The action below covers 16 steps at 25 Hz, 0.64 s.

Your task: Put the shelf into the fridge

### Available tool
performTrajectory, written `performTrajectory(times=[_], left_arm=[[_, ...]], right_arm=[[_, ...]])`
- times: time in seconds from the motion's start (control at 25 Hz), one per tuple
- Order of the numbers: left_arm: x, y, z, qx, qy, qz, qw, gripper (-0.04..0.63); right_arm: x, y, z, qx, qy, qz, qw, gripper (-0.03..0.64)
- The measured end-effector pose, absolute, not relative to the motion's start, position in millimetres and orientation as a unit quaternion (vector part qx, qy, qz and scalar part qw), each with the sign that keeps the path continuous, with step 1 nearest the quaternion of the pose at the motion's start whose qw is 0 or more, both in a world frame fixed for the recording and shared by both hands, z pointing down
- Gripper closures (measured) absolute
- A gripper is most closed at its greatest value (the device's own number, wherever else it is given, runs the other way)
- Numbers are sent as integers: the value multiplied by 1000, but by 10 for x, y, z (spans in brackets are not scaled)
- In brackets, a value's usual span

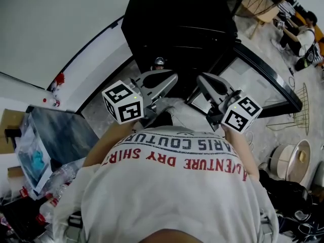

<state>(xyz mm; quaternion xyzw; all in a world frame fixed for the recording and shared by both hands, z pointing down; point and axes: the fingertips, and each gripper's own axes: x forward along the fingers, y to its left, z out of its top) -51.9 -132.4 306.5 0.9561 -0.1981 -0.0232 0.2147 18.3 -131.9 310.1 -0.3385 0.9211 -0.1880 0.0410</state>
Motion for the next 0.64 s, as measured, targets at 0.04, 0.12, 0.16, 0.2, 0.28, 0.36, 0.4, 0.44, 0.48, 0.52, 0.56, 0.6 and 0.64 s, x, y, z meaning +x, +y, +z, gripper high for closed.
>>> performTrajectory(times=[0.04,0.12,0.16,0.2,0.28,0.36,0.4,0.44,0.48,0.52,0.56,0.6,0.64], left_arm=[[-518,-1315,3061,956,-200,-22,213,553],[-513,-1305,3057,956,-201,-22,212,553],[-509,-1304,3056,956,-201,-23,213,552],[-503,-1303,3055,956,-201,-23,214,552],[-494,-1304,3050,955,-203,-23,213,552],[-490,-1305,3038,955,-206,-22,212,552],[-491,-1302,3028,955,-207,-23,210,552],[-493,-1297,3014,955,-208,-23,209,552],[-498,-1289,3000,955,-209,-24,207,552],[-503,-1280,2984,956,-209,-24,207,554],[-510,-1271,2970,956,-209,-25,206,552],[-517,-1261,2956,956,-209,-26,206,552],[-524,-1250,2942,956,-208,-26,206,552]], right_arm=[[184,-1313,3096,-338,921,-188,42,591],[191,-1313,3089,-336,922,-189,45,591],[196,-1315,3084,-335,921,-190,48,591],[200,-1317,3080,-335,921,-191,50,591],[204,-1321,3079,-334,922,-191,51,591],[207,-1323,3079,-334,922,-191,50,591],[210,-1323,3075,-335,921,-191,50,591],[215,-1320,3067,-336,921,-190,50,591],[219,-1316,3057,-337,921,-190,51,591],[221,-1311,3045,-338,920,-190,51,591],[220,-1306,3033,-339,920,-190,51,591],[218,-1301,3020,-339,920,-189,51,591],[215,-1295,3007,-340,920,-189,51,591]])
